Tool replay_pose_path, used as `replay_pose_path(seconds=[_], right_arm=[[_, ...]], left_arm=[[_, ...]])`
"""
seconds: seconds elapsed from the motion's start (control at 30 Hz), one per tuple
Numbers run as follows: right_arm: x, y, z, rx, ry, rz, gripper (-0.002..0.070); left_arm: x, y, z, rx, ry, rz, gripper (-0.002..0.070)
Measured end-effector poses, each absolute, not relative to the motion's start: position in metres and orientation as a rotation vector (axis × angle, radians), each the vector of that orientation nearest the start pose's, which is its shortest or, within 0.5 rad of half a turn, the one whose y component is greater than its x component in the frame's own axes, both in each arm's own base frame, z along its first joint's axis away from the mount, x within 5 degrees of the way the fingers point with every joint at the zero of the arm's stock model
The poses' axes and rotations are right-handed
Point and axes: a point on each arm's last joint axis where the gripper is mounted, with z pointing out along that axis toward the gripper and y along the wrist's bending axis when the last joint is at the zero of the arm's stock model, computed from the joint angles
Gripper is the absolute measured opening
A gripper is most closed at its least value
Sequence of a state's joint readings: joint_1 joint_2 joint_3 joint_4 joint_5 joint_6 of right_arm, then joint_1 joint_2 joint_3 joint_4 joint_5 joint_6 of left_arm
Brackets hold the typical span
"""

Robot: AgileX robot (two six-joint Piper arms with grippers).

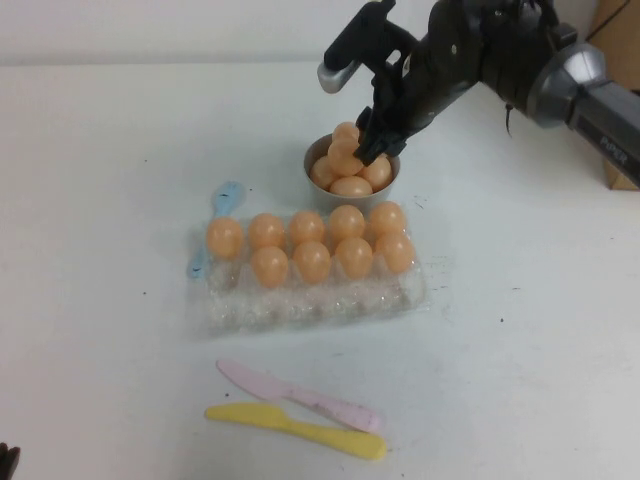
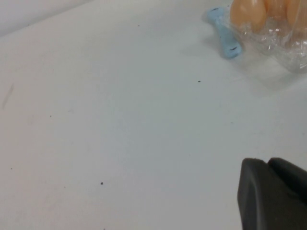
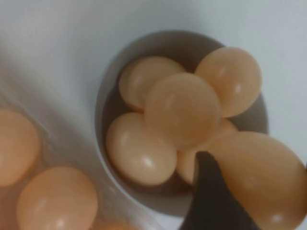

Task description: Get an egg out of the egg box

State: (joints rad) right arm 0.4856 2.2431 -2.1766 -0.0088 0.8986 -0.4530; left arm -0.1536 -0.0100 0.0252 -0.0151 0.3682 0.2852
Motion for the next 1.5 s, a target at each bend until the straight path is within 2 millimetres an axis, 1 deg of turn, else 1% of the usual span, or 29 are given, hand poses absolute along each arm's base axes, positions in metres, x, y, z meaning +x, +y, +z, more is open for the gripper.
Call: replay_pose_path(seconds=[0.1,0.2,0.3,0.47,0.53,0.7,0.83,1.03,1.1,1.13,1.17,1.23,1.3,1.37,1.4,1.47,1.5], right_arm=[[0.463,0.242,0.257,-1.102,2.196,0.020,0.0339],[0.469,0.246,0.243,-1.089,2.194,0.043,0.0339],[0.475,0.245,0.237,-1.049,2.181,0.074,0.0339],[0.480,0.243,0.236,-1.020,2.165,0.081,0.0342],[0.480,0.243,0.235,-1.020,2.165,0.081,0.0368],[0.480,0.244,0.231,-1.022,2.172,0.083,0.0468],[0.479,0.244,0.237,-1.013,2.165,0.094,0.0491],[0.469,0.240,0.268,-0.994,2.146,0.117,0.0492],[0.464,0.238,0.280,-0.966,2.155,0.130,0.0458],[0.462,0.237,0.286,-0.943,2.159,0.141,0.0431],[0.460,0.236,0.291,-0.907,2.172,0.158,0.0383],[0.455,0.233,0.304,-0.831,2.188,0.191,0.0258],[0.446,0.230,0.319,-0.755,2.195,0.238,0.0100],[0.435,0.227,0.332,-0.702,2.177,0.278,0.0040],[0.427,0.225,0.343,-0.687,2.153,0.292,0.0023],[0.407,0.225,0.363,-0.671,2.077,0.314,0.0000],[0.394,0.224,0.366,-0.665,2.053,0.329,-0.0005]], left_arm=[[0.052,-0.009,0.172,0.397,1.825,0.076,-0.0004],[0.052,-0.009,0.172,0.397,1.825,0.076,-0.0004],[0.052,-0.009,0.172,0.397,1.825,0.076,-0.0004],[0.052,-0.009,0.172,0.397,1.825,0.076,-0.0004],[0.052,-0.009,0.172,0.397,1.825,0.076,-0.0004],[0.052,-0.009,0.172,0.397,1.825,0.076,-0.0004],[0.052,-0.009,0.172,0.397,1.825,0.076,-0.0004],[0.052,-0.009,0.172,0.397,1.825,0.076,-0.0004],[0.052,-0.009,0.172,0.397,1.825,0.076,-0.0004],[0.052,-0.009,0.172,0.397,1.825,0.076,-0.0004],[0.052,-0.009,0.172,0.397,1.825,0.076,-0.0004],[0.052,-0.009,0.172,0.397,1.825,0.076,-0.0004],[0.052,-0.009,0.172,0.397,1.825,0.076,-0.0004],[0.052,-0.009,0.172,0.397,1.825,0.076,-0.0004],[0.052,-0.009,0.172,0.397,1.825,0.076,-0.0005],[0.052,-0.009,0.172,0.397,1.825,0.076,-0.0004],[0.052,-0.009,0.172,0.397,1.825,0.076,-0.0004]])
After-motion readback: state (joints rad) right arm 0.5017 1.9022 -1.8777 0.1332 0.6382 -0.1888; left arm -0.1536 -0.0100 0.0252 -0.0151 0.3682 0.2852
